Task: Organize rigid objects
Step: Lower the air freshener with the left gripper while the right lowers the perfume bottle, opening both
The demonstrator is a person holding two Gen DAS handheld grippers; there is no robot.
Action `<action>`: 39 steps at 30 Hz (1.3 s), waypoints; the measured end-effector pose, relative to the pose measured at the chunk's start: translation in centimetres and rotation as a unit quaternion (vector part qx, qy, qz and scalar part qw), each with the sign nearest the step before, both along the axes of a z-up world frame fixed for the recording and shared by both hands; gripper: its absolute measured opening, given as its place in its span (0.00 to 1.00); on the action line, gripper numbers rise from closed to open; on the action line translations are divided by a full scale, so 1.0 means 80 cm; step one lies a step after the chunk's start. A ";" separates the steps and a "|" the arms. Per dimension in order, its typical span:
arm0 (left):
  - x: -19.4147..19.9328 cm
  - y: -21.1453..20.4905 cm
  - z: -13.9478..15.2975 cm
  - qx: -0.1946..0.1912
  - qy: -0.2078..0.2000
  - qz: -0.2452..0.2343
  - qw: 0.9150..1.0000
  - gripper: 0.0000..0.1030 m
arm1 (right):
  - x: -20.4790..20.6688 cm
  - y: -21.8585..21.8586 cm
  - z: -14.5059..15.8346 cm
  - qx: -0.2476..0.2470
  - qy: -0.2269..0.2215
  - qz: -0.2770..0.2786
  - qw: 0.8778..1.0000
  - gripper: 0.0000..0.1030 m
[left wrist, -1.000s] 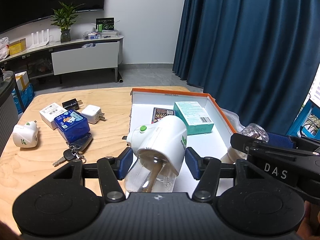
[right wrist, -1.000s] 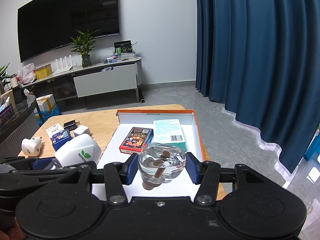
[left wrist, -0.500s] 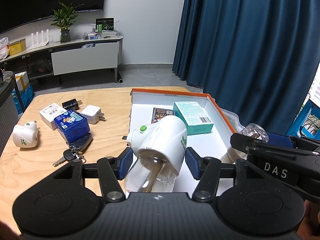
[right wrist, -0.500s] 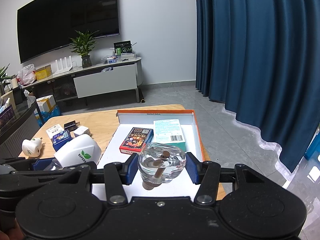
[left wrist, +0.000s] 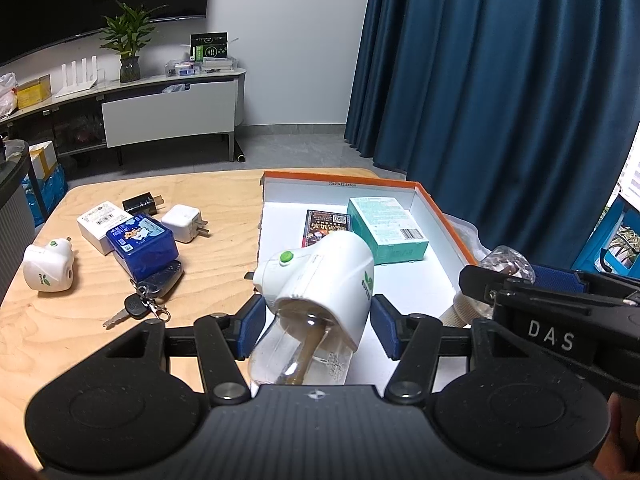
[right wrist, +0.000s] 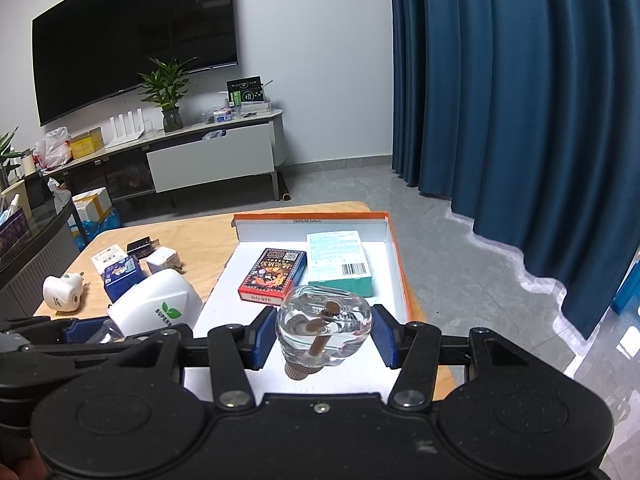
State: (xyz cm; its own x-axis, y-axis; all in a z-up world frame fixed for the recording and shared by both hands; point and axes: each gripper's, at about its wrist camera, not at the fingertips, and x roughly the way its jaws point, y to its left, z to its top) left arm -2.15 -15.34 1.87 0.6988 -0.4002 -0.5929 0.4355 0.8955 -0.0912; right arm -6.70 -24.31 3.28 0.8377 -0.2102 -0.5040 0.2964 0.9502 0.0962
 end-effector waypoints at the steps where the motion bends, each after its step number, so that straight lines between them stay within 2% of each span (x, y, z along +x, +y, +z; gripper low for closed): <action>1: 0.000 0.000 -0.001 0.001 0.000 -0.001 1.000 0.56 | 0.001 -0.003 -0.001 0.012 0.002 0.004 1.000 0.60; 4: 0.003 -0.001 -0.005 0.003 0.005 -0.004 1.000 0.56 | 0.007 -0.019 -0.001 0.046 0.008 0.010 0.999 0.60; 8: 0.010 -0.006 -0.011 0.006 0.014 -0.018 1.000 0.56 | 0.020 -0.029 0.003 0.046 0.024 0.017 0.999 0.60; 11: 0.018 -0.012 -0.014 0.004 0.014 -0.040 0.999 0.56 | 0.031 -0.042 0.002 0.069 0.032 0.026 0.997 0.60; 22: 0.046 -0.048 -0.028 0.030 0.023 -0.077 0.996 0.56 | 0.087 -0.064 -0.001 0.019 0.098 0.029 0.995 0.60; 32: 0.055 -0.073 -0.034 0.034 0.027 -0.095 0.995 0.57 | 0.131 -0.081 -0.010 0.005 0.154 0.035 0.987 0.61; 35: 0.055 -0.080 -0.038 0.033 0.027 -0.102 0.994 0.57 | 0.136 -0.081 -0.013 0.007 0.155 0.035 0.987 0.63; 36: 0.056 -0.082 -0.039 0.033 0.029 -0.106 0.993 0.57 | 0.138 -0.081 -0.011 0.001 0.150 0.029 0.988 0.67; 39: 0.056 -0.088 -0.042 0.034 0.033 -0.108 0.993 0.56 | 0.136 -0.081 -0.002 -0.011 0.132 0.010 0.991 0.69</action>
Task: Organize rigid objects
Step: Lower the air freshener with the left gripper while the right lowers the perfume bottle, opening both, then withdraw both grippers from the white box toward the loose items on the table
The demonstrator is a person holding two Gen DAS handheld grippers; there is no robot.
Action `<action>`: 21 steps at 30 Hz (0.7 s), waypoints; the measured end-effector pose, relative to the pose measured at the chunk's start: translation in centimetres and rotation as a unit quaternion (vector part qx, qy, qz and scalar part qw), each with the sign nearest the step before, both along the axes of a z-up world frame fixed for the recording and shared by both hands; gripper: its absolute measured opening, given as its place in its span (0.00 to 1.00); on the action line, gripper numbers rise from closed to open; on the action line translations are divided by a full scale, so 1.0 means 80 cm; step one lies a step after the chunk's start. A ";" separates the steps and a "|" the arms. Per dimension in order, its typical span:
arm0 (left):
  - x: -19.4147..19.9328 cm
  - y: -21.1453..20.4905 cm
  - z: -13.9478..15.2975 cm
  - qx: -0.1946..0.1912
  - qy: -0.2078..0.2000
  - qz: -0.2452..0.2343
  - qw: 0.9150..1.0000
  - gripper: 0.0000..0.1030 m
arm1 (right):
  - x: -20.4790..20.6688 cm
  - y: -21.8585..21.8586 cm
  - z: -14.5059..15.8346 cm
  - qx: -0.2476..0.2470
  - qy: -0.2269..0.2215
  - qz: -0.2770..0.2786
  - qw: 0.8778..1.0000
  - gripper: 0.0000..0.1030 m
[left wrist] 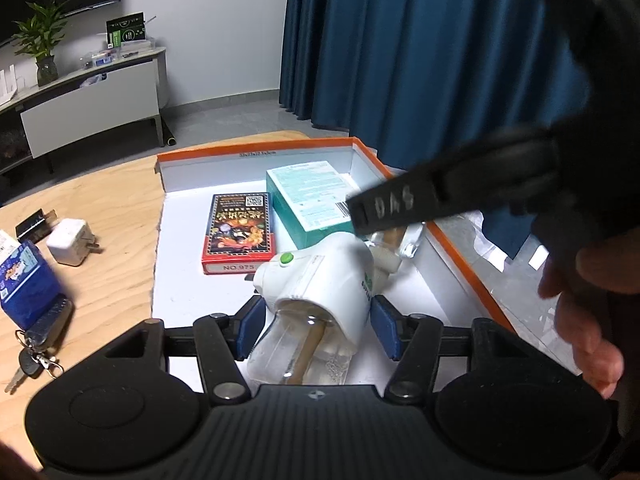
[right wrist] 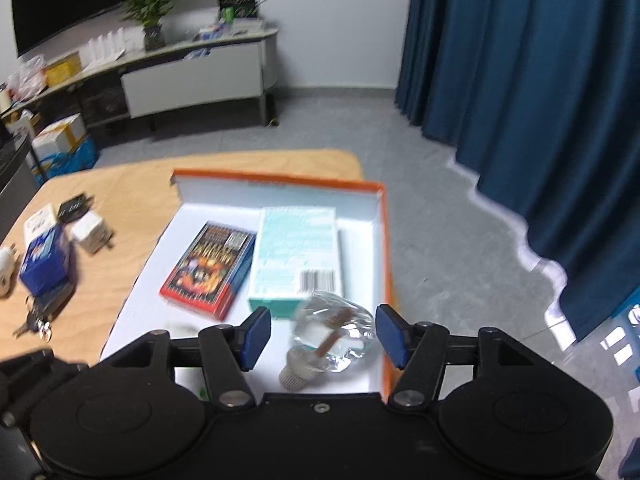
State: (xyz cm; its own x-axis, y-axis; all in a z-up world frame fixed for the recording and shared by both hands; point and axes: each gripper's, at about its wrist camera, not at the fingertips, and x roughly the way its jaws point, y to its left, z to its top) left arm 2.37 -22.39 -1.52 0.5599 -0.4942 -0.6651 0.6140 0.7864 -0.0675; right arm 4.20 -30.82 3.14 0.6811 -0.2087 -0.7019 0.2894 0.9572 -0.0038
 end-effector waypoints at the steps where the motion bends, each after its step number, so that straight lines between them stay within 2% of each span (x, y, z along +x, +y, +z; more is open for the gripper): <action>1: -0.001 -0.001 0.001 -0.003 -0.003 -0.002 1.000 0.59 | -0.003 0.000 0.005 -0.001 -0.010 -0.003 1.000 0.70; 2: -0.001 -0.001 0.002 -0.007 -0.003 -0.005 1.000 0.64 | -0.006 0.000 0.010 -0.001 -0.019 -0.007 1.000 0.70; 3: -0.001 0.000 0.004 -0.012 -0.003 -0.006 1.000 0.75 | -0.006 -0.001 0.015 -0.002 -0.027 -0.011 1.000 0.71; 8: -0.004 0.009 0.012 -0.015 -0.009 0.006 1.000 0.77 | -0.019 0.007 0.031 -0.009 -0.049 -0.018 0.999 0.75; 10: -0.002 0.021 0.015 -0.014 -0.008 0.020 1.000 0.84 | -0.026 0.012 0.033 -0.011 -0.056 -0.020 0.998 0.78; 12: -0.001 0.036 0.019 -0.011 -0.005 0.041 0.999 0.90 | -0.033 0.018 0.033 -0.006 -0.064 -0.023 0.998 0.80; 16: 0.001 0.071 0.027 -0.002 -0.009 0.079 0.997 0.96 | -0.038 0.033 0.026 0.015 -0.058 -0.008 0.998 0.81; 21: 0.001 0.115 0.033 0.015 -0.014 0.125 0.992 0.97 | -0.043 0.068 0.022 0.015 -0.059 0.020 0.998 0.81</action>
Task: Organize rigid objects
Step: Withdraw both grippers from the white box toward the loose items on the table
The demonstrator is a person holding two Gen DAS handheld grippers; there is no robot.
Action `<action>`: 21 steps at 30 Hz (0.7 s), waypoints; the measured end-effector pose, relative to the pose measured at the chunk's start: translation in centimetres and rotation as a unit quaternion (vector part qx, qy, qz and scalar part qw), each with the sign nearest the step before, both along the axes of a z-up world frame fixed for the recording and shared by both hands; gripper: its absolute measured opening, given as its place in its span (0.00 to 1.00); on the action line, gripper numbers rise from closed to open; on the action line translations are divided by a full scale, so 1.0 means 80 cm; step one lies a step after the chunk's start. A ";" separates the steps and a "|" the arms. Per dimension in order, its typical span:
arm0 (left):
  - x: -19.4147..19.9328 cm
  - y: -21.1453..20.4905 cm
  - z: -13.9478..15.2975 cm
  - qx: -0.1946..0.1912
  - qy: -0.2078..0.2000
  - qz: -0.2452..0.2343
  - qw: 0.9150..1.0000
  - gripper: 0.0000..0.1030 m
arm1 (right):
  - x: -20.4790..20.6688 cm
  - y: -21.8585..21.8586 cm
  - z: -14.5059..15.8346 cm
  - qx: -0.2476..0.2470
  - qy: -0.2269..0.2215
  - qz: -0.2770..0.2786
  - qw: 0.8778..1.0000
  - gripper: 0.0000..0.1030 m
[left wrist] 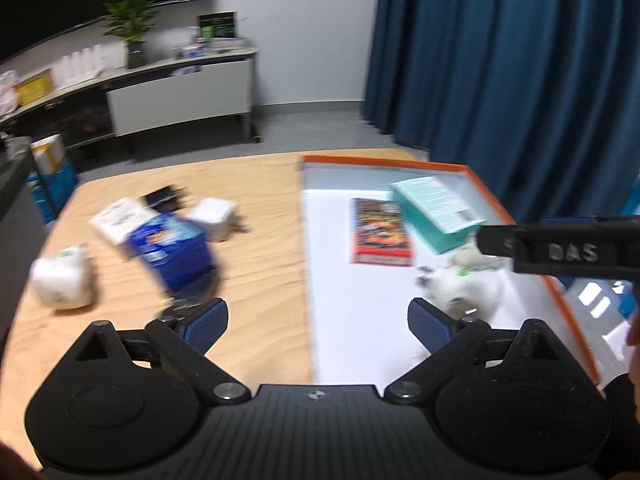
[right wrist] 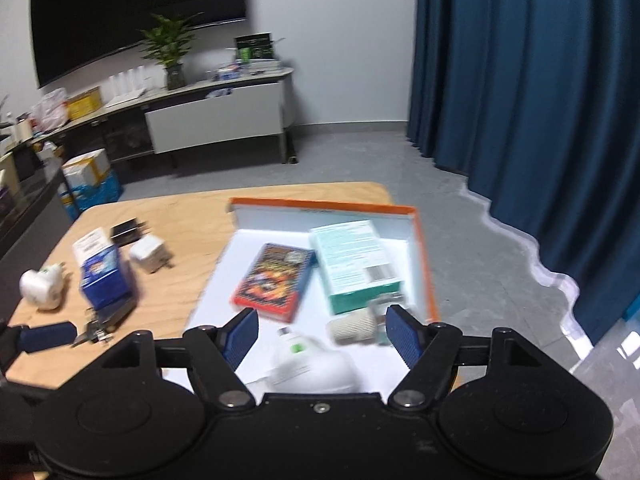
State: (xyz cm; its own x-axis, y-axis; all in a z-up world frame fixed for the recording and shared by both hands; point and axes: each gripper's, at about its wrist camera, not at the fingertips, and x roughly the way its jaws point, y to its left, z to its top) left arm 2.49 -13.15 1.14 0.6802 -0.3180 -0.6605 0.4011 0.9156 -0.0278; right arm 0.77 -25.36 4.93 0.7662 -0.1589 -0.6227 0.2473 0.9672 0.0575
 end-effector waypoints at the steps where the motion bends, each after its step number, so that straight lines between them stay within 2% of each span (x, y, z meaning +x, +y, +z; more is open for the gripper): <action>1: 0.000 0.008 0.001 0.004 -0.001 0.009 1.000 0.98 | 0.000 0.008 0.000 0.002 -0.001 0.007 1.000 0.81; 12: -0.007 0.097 0.008 0.022 0.003 0.095 0.995 1.00 | 0.004 0.087 -0.001 0.001 -0.005 0.078 0.997 0.83; 21: -0.017 0.135 0.013 0.020 0.001 0.128 0.992 1.00 | 0.010 0.136 -0.008 -0.008 -0.001 0.121 0.993 0.83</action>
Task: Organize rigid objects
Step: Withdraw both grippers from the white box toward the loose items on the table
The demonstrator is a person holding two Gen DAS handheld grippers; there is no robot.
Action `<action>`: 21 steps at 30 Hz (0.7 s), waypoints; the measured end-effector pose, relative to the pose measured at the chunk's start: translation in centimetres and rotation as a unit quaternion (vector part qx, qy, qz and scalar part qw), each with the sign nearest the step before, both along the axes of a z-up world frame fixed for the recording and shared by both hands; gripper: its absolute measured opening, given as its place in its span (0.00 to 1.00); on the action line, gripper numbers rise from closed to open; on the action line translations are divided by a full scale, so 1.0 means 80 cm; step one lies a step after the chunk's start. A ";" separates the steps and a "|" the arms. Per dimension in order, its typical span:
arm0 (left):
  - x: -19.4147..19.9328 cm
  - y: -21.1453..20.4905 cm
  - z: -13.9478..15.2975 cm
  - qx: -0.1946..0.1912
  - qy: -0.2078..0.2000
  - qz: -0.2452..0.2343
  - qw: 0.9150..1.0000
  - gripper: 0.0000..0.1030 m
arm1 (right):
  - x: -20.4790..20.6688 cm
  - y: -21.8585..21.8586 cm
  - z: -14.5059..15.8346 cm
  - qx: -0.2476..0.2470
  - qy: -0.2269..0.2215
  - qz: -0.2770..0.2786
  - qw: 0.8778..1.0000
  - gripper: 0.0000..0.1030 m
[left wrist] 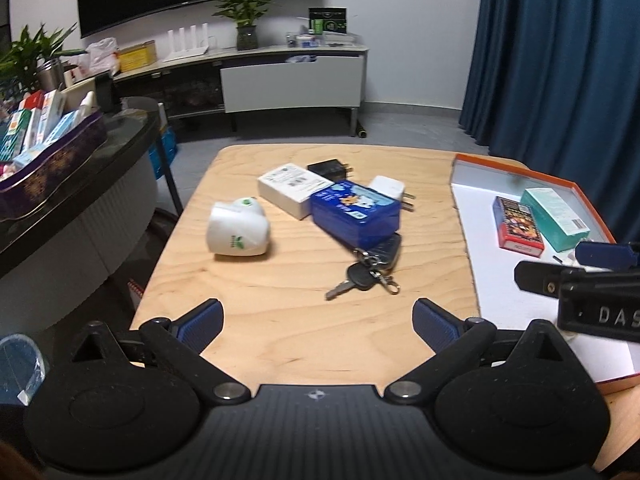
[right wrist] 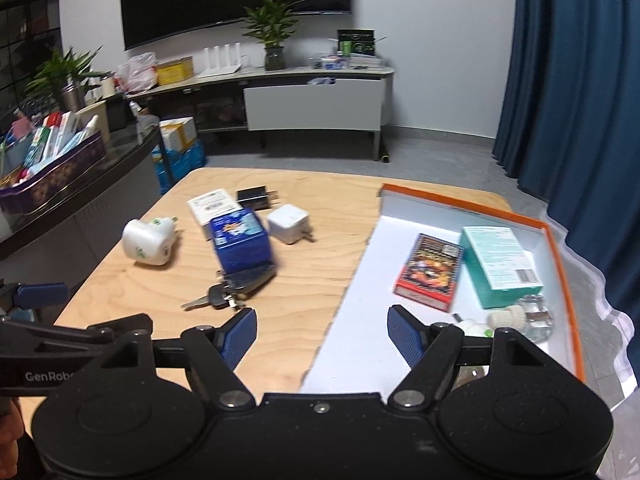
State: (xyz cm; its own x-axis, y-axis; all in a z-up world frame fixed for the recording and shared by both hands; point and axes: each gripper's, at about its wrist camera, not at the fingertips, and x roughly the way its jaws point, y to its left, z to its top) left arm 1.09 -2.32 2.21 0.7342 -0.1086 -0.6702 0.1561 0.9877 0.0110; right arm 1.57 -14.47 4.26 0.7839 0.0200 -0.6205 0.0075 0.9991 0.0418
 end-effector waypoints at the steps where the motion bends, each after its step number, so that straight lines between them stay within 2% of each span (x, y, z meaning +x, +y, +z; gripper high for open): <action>1: 0.000 0.003 0.000 -0.002 0.000 0.002 1.000 1.00 | 0.000 0.005 -0.001 -0.002 0.001 0.004 1.000 0.83; 14: 0.009 0.038 -0.016 -0.014 0.006 0.031 0.999 1.00 | 0.015 0.042 -0.015 -0.015 0.006 0.040 0.999 0.83; 21: 0.038 0.055 -0.029 -0.013 0.009 0.044 0.999 1.00 | 0.028 0.045 -0.024 -0.008 0.007 0.048 0.999 0.83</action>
